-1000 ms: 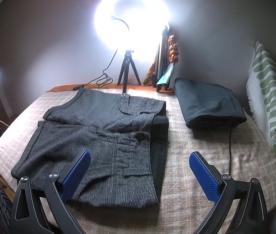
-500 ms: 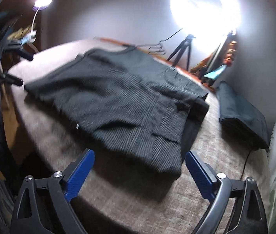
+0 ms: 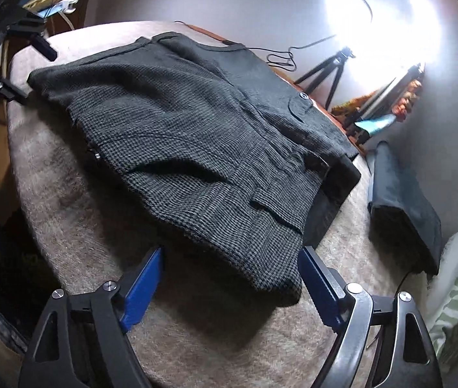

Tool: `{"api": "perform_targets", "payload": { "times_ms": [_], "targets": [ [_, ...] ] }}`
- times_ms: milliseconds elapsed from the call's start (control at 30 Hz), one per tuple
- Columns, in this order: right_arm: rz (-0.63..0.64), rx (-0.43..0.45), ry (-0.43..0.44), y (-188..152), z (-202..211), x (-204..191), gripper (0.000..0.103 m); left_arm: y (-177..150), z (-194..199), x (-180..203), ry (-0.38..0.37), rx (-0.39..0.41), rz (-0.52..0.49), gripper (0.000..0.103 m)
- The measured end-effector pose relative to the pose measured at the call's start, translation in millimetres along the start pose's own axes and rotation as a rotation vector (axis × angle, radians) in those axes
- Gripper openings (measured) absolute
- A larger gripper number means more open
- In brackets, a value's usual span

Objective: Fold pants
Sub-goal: 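Grasp the shorts' leg hem with the left tool while the right tool grasps the other hem, then lift the hems and fold them over toward the waistband with both tools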

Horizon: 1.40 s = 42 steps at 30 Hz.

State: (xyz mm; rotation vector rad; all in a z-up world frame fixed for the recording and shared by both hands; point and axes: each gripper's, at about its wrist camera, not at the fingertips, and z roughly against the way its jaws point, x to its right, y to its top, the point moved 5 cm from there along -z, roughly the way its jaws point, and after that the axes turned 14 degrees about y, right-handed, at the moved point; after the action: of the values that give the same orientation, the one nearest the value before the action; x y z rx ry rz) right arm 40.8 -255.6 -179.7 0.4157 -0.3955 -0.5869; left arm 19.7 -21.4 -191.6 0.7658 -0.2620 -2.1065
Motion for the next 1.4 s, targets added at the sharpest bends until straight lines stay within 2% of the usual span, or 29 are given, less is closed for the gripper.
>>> {"api": "perform_targets", "payload": {
  "times_ms": [67, 200, 267, 400, 433, 533, 633, 767, 900, 1000, 1133, 1233, 1267, 1400],
  "targets": [
    [0.029, -0.018, -0.011, 0.0, -4.3, -3.5, 0.08, 0.1, -5.1, 0.1, 0.006, -0.011, -0.011, 0.064],
    [0.051, -0.02, -0.021, -1.2, -5.1, -5.8, 0.076, 1.5, -7.8, -2.8, -0.004, -0.002, -0.026, 0.063],
    [0.041, -0.029, -0.032, -2.2, -6.5, -1.7, 0.066, 2.2, -8.9, -4.3, -0.013, -0.002, -0.03, 0.063],
    [0.026, -0.035, -0.017, -2.4, -7.4, 1.1, 0.054, 3.2, -10.1, -6.6, -0.031, -0.008, -0.026, 0.062],
    [0.027, -0.035, -0.014, -1.5, -7.9, 0.9, 0.048, 3.5, -10.1, -6.2, -0.031, -0.008, -0.03, 0.063],
    [0.027, -0.034, -0.014, 1.6, -8.9, 0.3, 0.04, 3.8, -8.6, -2.8, -0.022, 0.004, -0.044, 0.063],
    [-0.001, -0.023, 0.002, 4.4, -6.6, 4.3, 0.035, 3.5, -8.5, -2.6, -0.012, 0.007, -0.043, 0.067],
    [-0.046, -0.01, 0.017, 4.6, -3.4, 12.0, 0.029, 3.9, -14.7, -8.9, -0.04, -0.029, 0.006, 0.078],
    [-0.066, -0.004, 0.019, 5.4, -0.5, 16.7, 0.026, 4.5, -18.1, -11.0, -0.07, -0.039, 0.026, 0.08],
    [-0.068, -0.004, 0.018, 6.6, -0.8, 17.2, 0.025, 4.0, -16.5, -10.0, -0.1, -0.031, 0.032, 0.071],
    [-0.071, 0.0, 0.012, 8.9, 0.0, 17.3, 0.021, 8.6, -10.7, -6.7, -0.098, 0.005, 0.014, 0.041],
    [-0.092, 0.016, 0.009, 10.9, 4.5, 21.3, 0.016, 12.9, -4.1, -9.7, -0.122, 0.044, 0.006, 0.026],
    [-0.096, 0.022, 0.003, 12.1, 6.5, 22.3, 0.013, 15.5, -0.2, -12.8, -0.124, 0.067, 0.011, 0.023],
    [-0.118, 0.075, -0.013, 19.7, 20.2, 28.9, 0.011, 24.9, 14.1, -28.4, -0.096, 0.135, 0.022, 0.018]
  ]
}}
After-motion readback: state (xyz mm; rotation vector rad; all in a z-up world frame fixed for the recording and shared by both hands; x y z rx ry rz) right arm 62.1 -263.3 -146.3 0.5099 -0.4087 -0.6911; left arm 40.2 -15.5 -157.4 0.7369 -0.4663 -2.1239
